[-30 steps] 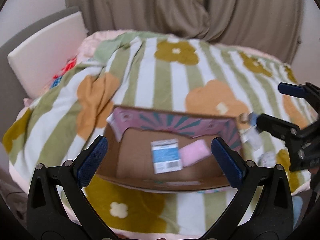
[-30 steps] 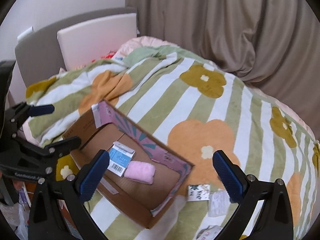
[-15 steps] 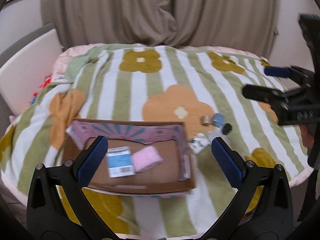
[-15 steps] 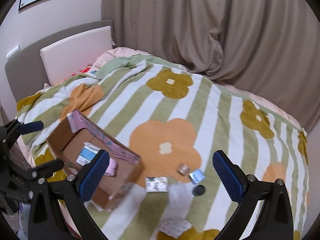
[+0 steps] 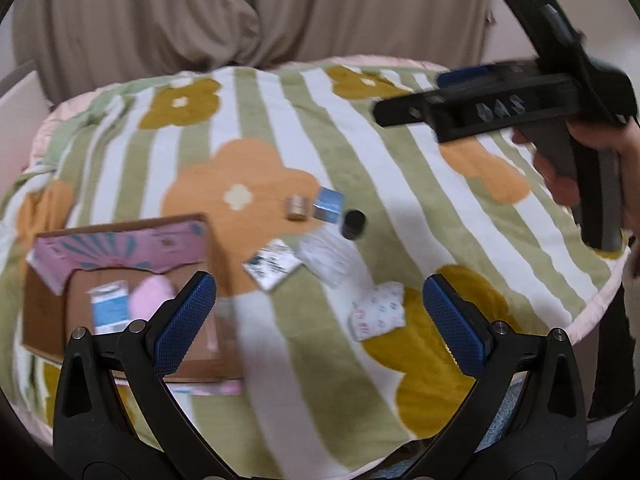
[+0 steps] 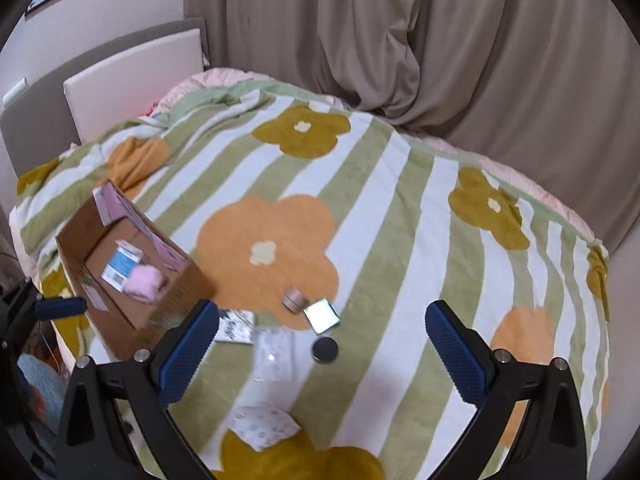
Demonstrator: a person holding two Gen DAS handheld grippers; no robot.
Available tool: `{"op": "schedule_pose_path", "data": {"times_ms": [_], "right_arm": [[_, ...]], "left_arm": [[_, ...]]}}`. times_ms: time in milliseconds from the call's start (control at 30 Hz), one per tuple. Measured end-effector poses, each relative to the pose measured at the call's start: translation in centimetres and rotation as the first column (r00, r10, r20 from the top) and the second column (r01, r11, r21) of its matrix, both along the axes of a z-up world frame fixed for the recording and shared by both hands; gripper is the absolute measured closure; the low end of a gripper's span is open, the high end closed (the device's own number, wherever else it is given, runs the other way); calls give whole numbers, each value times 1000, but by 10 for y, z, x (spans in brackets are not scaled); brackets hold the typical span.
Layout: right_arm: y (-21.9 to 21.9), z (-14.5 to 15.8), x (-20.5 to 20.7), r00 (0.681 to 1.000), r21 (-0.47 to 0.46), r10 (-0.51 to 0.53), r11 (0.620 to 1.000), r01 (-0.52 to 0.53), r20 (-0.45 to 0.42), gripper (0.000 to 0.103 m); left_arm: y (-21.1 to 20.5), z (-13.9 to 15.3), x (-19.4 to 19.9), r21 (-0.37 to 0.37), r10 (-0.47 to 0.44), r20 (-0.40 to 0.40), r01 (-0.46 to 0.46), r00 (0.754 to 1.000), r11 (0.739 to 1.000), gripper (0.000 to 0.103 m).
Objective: Organize objects
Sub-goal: 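Withdraw both tools from the box back toward the remaining items, then grasp the white patterned sock with the left tool while the right tool grasps the blue cube box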
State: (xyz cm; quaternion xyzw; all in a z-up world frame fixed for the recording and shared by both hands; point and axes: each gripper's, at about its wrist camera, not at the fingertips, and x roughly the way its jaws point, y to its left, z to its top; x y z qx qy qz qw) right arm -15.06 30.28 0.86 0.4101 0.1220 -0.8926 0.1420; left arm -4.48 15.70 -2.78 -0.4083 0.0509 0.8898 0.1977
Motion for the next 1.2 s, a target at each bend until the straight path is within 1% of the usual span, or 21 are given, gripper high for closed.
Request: {"op": "schedule_pose_path", "data": {"times_ms": [267, 500, 633, 833, 900, 1000, 1067, 1133, 1200], "right_arm": [[19, -54, -31, 996, 13, 53, 998, -54, 72, 0], [14, -102, -58, 986, 41, 109, 992, -115, 125, 0], [12, -129, -75, 980, 43, 121, 991, -129, 157, 1], [5, -162, -90, 972, 82, 134, 985, -152, 195, 5], [3, -171, -96, 969, 91, 135, 983, -157, 209, 10], [0, -181, -102, 965, 102, 141, 981, -167, 221, 14], [-2, -187, -105, 963, 110, 150, 978, -178, 225, 18], [-5, -192, -108, 959, 113, 160, 975, -190, 234, 24], [-7, -195, -110, 957, 118, 165, 973, -197, 239, 30]], "left_arm": [[40, -54, -13, -6, -92, 74, 93, 993, 996, 0], [56, -94, -26, -5, -140, 125, 142, 982, 990, 1], [62, -116, -33, 2, -164, 157, 165, 974, 986, 4], [71, -140, -41, -8, -187, 186, 192, 965, 981, 7], [72, -145, -44, -6, -191, 193, 196, 963, 981, 9], [74, -152, -47, -5, -197, 203, 202, 959, 979, 11], [75, -157, -49, -11, -203, 209, 209, 957, 978, 14], [77, -161, -50, -14, -207, 219, 216, 953, 976, 21], [77, -165, -51, -13, -210, 229, 219, 951, 976, 21]]}}
